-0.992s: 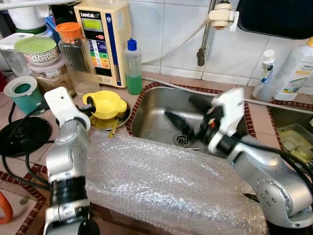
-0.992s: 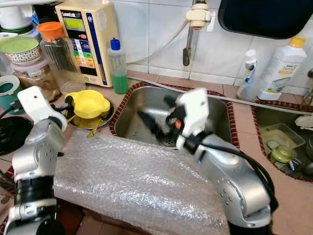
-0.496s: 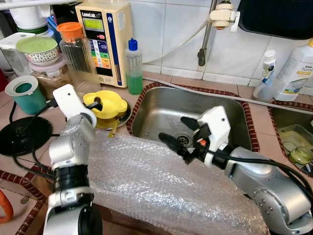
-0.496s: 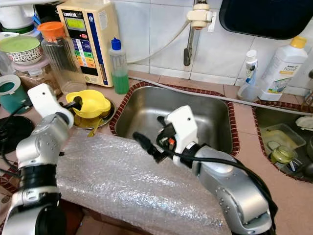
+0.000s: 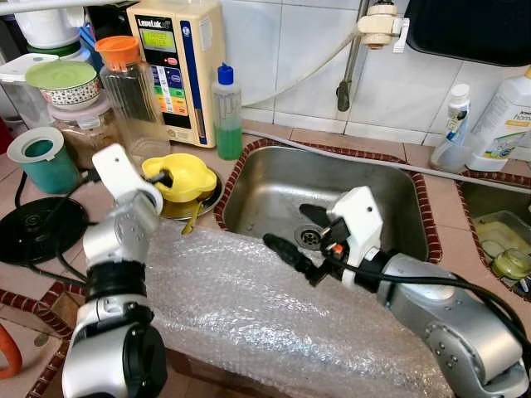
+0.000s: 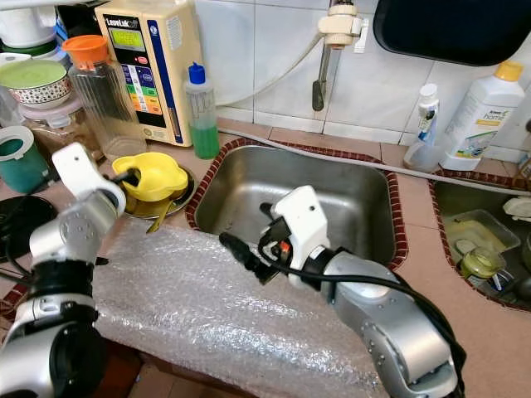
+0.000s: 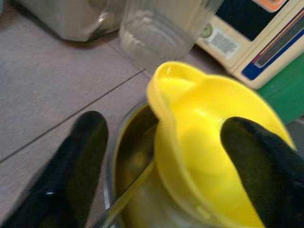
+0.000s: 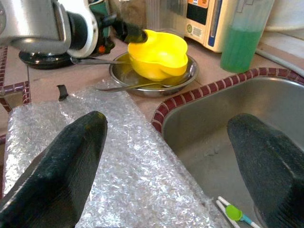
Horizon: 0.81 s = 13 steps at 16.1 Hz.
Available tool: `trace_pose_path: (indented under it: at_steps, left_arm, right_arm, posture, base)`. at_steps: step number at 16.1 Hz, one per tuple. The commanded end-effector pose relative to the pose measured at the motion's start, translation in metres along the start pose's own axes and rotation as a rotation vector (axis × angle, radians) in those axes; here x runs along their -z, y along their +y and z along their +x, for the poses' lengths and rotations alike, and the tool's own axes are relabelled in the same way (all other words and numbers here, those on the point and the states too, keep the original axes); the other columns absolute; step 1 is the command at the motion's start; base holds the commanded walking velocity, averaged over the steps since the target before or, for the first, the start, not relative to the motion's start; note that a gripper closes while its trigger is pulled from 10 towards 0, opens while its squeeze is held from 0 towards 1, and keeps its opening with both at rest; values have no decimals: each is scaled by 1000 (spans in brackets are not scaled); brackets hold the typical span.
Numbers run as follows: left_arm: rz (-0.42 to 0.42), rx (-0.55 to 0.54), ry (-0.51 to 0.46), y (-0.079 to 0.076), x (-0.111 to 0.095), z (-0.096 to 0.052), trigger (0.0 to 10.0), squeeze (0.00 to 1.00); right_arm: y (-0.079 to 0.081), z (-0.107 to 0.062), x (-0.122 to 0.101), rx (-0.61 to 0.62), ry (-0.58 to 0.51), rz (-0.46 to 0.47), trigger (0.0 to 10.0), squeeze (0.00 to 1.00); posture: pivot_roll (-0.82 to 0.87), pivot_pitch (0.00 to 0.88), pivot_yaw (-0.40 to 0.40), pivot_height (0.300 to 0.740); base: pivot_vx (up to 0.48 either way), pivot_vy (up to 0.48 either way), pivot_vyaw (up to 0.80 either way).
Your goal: Kitchen organization
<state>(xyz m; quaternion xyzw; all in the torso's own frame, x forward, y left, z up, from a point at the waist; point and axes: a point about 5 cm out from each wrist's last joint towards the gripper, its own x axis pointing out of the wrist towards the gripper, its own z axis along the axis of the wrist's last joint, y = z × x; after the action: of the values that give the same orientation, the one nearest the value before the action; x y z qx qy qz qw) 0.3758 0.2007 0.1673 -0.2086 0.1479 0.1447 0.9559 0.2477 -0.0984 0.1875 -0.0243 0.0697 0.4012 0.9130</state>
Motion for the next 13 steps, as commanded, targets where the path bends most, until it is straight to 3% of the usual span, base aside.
trace_pose_path:
  at_steps: [1,13]
  left_arm:
    - [-7,-1,15,0,0,2,0,0]
    - [80,-39,54,6,5,6,0,0]
  right_arm:
    - [4,-2,-4,-22,-18,-28,10000,0]
    - [7,-1,-2,-43,-13,-34,10000,0]
  posture:
    - [-10,0,28,740]
    - [-7,0,33,740]
  base:
    - [0,0,0]
    - [0,0,0]
